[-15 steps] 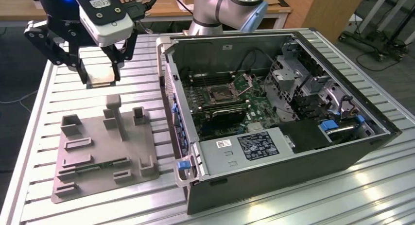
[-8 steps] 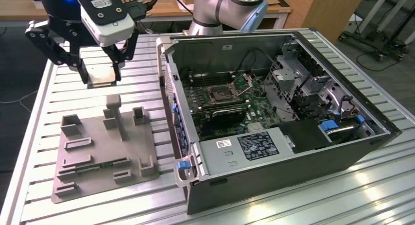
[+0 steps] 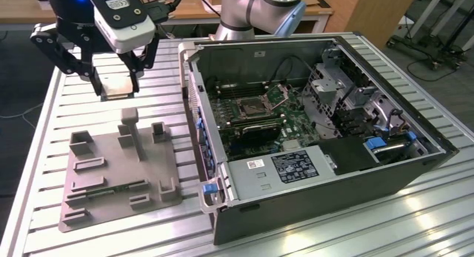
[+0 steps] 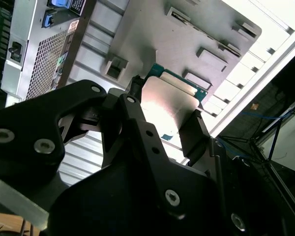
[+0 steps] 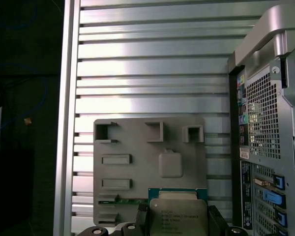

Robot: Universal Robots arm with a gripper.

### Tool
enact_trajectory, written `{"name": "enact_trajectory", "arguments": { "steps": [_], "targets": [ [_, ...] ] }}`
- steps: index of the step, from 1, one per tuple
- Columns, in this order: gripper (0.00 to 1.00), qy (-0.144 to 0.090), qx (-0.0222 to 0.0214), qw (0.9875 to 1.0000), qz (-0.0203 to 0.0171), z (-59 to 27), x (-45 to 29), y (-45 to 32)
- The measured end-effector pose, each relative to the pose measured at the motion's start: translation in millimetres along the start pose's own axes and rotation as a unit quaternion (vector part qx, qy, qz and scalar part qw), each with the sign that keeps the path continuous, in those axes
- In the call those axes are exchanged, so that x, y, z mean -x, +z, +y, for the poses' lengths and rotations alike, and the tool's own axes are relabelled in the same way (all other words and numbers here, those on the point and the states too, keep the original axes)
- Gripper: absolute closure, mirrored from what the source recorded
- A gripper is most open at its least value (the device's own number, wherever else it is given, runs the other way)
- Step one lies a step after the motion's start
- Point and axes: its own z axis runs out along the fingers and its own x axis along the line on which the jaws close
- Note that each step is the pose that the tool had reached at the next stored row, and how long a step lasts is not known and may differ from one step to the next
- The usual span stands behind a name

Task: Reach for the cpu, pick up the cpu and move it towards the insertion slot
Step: 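Pick up the cpu and move it towards the insertion slot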

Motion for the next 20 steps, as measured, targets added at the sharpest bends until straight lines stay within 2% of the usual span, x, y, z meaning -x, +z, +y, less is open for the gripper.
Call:
{"name": "enact_trajectory", "arguments": {
  "steps": [9, 20],
  "targets": [
    [0.45, 0.000, 0.0000, 1.0000, 0.0000, 0.0, 3.5, 0.1],
    [0.45, 0.000, 0.0000, 1.0000, 0.0000, 0.1, 19.9, 0.1]
  ]
}}
